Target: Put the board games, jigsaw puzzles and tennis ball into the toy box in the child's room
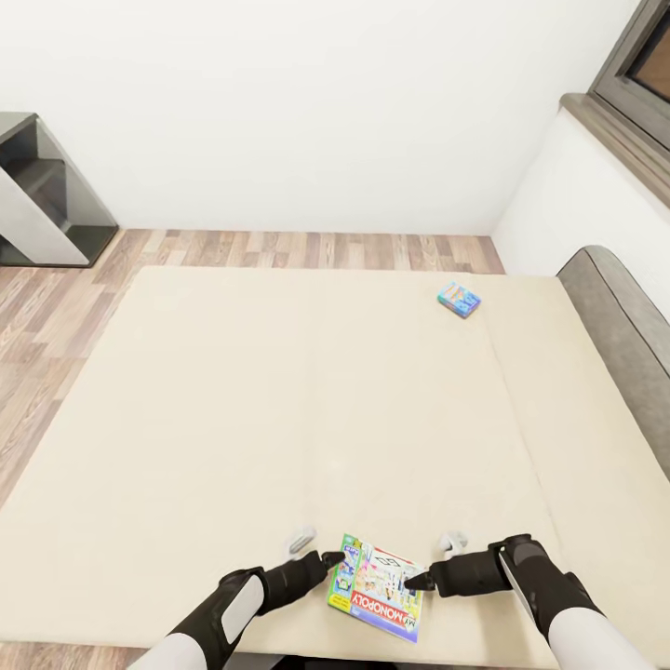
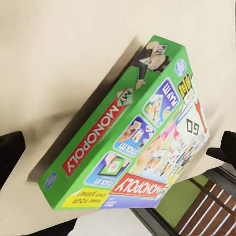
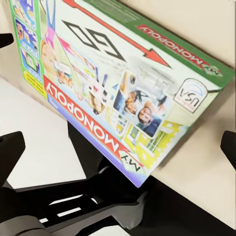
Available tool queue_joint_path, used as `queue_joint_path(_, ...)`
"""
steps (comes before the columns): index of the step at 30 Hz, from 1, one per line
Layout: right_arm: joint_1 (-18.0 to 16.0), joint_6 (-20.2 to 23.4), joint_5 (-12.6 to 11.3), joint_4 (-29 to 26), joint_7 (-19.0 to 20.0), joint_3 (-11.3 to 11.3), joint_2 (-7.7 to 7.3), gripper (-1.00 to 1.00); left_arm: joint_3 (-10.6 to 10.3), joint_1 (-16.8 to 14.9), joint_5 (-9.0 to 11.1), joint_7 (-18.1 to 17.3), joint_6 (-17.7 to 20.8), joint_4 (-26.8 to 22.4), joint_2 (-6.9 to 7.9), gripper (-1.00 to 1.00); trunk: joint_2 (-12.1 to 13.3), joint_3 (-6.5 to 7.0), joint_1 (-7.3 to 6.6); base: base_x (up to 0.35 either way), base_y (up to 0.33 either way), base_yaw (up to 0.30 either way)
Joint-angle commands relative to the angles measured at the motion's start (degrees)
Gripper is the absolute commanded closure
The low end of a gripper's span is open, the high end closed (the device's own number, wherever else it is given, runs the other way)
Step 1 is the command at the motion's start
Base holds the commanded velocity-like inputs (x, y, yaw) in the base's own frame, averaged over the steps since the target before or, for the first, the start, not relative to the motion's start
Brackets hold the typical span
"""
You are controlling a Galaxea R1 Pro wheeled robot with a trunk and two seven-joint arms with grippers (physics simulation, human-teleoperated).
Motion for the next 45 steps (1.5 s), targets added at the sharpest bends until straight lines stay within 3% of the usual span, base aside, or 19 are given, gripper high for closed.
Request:
queue_joint_path(1, 0.0, 0.4, 0.5, -0.1, 0.4, -0.4, 0.05, -1.00, -0.2, 0.0, 0.4, 0.0, 0.1, -0.1, 0.04, -1.00, 0.0, -0.04, 0.01, 0.000, 0.000, 0.000)
queue_joint_path(15, -0.1, 0.2, 0.4, -0.3, -0.3, -0.5, -0.10, -1.00, -0.3, 0.0, 0.2, -0.1, -1.3, -0.2, -0.03, -1.00, 0.0, -0.07, 0.01, 0.000, 0.000, 0.000)
queue_joint_path(31, -1.1, 0.3, 0.3, -0.3, -5.2, -1.1, 0.16, -1.00, -0.3, 0.0, 0.0, -0.2, -1.6, -0.3, -0.10, -1.00, 0.0, -0.07, 0.01, 0.000, 0.000, 0.000)
queue_joint_path(45, -1.1, 0.3, 0.3, -0.1, -5.6, -1.4, 0.28, -1.00, -0.4, 0.0, 0.0, -0.3, -1.4, -0.1, -0.24, -1.00, 0.0, -0.07, 0.01, 0.000, 0.000, 0.000)
